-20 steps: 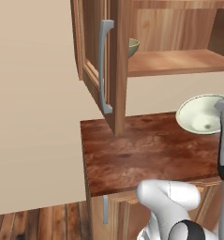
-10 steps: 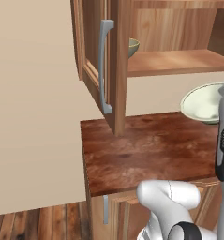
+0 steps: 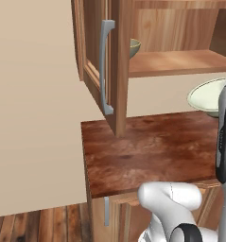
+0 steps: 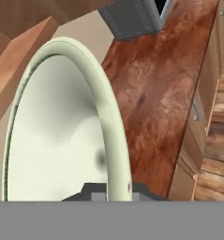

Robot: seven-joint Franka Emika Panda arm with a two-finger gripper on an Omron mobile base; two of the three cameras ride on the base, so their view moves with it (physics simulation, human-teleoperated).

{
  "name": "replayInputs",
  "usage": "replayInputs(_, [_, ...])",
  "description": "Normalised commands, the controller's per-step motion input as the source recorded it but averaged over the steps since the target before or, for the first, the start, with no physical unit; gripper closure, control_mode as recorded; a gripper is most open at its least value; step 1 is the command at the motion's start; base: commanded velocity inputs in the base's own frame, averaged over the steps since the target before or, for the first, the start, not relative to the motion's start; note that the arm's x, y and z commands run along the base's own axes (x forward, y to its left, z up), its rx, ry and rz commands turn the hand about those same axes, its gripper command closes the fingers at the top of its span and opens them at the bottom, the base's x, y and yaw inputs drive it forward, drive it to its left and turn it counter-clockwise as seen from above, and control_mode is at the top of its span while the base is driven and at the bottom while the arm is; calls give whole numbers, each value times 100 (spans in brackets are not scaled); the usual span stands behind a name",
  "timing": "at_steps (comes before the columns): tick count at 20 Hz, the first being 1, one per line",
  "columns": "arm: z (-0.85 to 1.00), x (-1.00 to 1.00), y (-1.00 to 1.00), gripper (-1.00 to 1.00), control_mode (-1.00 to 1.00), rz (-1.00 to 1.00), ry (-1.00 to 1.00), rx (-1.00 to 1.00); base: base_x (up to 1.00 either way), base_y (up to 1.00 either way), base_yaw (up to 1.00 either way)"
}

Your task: Open the cabinet. Pick the bowls from the counter and place them in the cabinet. Then close the cabinet.

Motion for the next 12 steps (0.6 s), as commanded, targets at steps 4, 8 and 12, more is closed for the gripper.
replayInputs(4, [26, -21, 14, 100, -100, -13, -12, 3, 0, 0, 0])
replayInputs(8, [33, -19, 12, 100, -100, -7, -16, 2, 0, 0, 0])
replayInputs(12, [43, -23, 4, 100, -100, -3, -19, 2, 0, 0, 0])
